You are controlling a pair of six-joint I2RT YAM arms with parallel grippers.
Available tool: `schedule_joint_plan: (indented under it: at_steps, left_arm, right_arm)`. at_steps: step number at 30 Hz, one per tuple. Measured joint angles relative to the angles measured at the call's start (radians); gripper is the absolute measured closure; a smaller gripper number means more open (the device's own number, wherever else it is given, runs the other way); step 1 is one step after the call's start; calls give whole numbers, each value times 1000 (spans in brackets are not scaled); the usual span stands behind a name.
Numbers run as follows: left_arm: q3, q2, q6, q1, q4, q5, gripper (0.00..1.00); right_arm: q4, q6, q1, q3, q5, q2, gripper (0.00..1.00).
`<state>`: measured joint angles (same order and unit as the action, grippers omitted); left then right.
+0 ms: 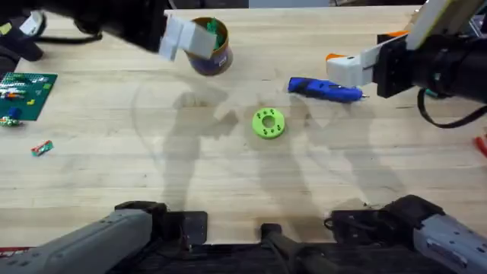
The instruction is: Pick up the gripper from the table and insert it into the empty holder that is missing its gripper. Then pick up a screw, insert it into the mounting hole, and use the screwdriver to tighten it. Finally, clean up the table by picking up the vegetable and placing it into the bucket.
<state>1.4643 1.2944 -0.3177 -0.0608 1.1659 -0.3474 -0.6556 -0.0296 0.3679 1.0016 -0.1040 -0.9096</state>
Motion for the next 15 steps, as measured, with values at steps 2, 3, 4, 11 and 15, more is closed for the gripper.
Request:
schedule_joint_plan:
  at_steps: [2,3,4,11,15]
  left_arm:
    - [0,-15,-3,0,41,0,14]
    - [0,-22,-5,0,52,0,14]
    - [0,-28,-5,0,59,0,14]
    - [0,-46,-8,0,58,0,14]
    - [0,-46,-8,0,58,0,15]
  right_arm:
    - [-5,0,0,0,0,0,46]
    - [-7,0,0,0,0,0,46]
    - [-9,0,0,0,0,0,46]
    - [-11,0,0,0,0,1,46]
    - [-11,0,0,0,0,1,46]
